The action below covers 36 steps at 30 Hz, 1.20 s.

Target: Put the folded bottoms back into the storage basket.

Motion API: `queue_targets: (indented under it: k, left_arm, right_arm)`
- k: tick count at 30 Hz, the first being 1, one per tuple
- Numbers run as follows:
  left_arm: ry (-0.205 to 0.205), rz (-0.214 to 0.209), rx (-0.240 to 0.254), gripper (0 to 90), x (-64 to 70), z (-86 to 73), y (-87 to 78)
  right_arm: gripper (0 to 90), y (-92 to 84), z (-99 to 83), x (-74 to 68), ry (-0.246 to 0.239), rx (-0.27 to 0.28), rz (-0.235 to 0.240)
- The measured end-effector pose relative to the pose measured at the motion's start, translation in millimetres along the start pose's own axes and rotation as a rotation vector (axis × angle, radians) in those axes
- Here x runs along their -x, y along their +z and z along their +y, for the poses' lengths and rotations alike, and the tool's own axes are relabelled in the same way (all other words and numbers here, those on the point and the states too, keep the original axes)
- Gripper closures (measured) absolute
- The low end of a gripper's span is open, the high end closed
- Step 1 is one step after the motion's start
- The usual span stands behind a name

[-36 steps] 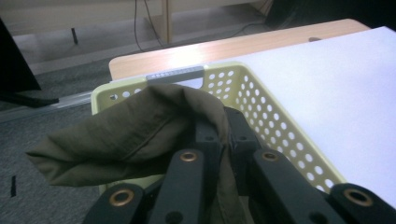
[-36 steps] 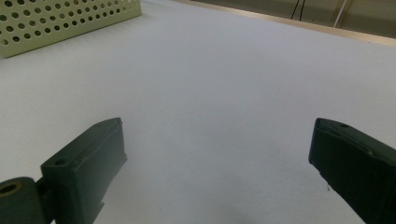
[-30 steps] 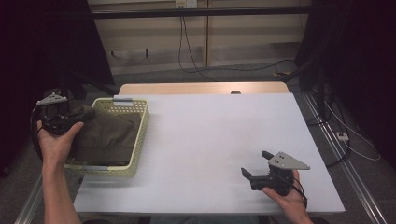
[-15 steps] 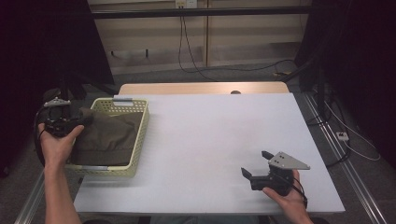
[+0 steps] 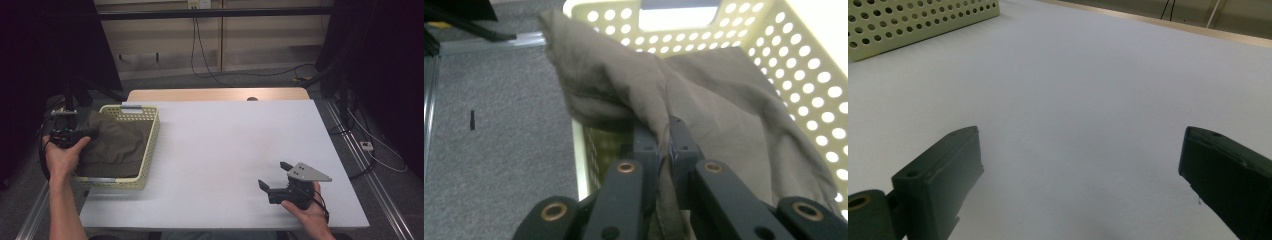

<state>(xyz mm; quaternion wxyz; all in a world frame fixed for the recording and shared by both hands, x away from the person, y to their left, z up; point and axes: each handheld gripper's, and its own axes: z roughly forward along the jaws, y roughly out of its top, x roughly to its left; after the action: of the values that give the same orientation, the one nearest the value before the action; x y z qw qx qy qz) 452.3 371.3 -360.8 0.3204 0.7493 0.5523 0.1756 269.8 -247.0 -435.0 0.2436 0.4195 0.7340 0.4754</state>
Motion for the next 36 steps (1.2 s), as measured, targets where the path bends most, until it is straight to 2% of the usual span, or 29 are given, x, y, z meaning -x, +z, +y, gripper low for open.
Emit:
queue_targets:
  k: [9, 10, 13, 15, 17, 26, 29, 31, 36]
  left_arm:
    - [-0.031, 0.045, -0.063, 86.1, -1.4, 0.7, 8.7]
    - [-0.020, 0.048, -0.077, 86.1, -2.3, 1.1, 9.3]
    - [-0.043, 0.061, -0.086, 86.1, -3.4, 0.8, 13.4]
    - [-0.079, 0.070, -0.076, 86.2, -4.1, 0.2, 17.2]
    - [-0.089, 0.076, -0.083, 86.2, -4.9, 0.1, 18.9]
    - [-0.081, 0.097, -0.083, 86.1, -1.8, 0.9, 28.2]
    - [-0.068, 0.091, -0.079, 85.9, -2.4, 0.4, 29.4]
    - [-0.078, 0.090, -0.069, 85.6, -1.2, 0.1, 31.6]
    - [-0.063, 0.089, -0.079, 85.3, 1.0, 0.7, 33.9]
  right_arm:
    - [3.6, 0.0, -0.2, 0.2, 0.001, -0.002, 0.001]
    - [3.7, 0.0, -0.2, 0.2, 0.001, -0.002, 0.000]
    - [3.6, 0.0, -0.2, -0.1, 0.001, -0.003, 0.000]
    - [3.7, 0.0, -0.2, -0.3, -0.001, -0.003, -0.001]
    - [3.7, -0.2, -0.1, -0.6, -0.001, -0.002, 0.001]
    - [3.7, -0.4, -0.1, -0.5, -0.001, -0.001, 0.000]
    - [3.7, -0.2, -0.1, -0.2, -0.001, -0.002, 0.000]
    - [3.7, -0.2, -0.1, -0.4, -0.001, -0.002, 0.001]
    - [3.7, -0.3, -0.1, -0.4, 0.000, -0.002, 0.000]
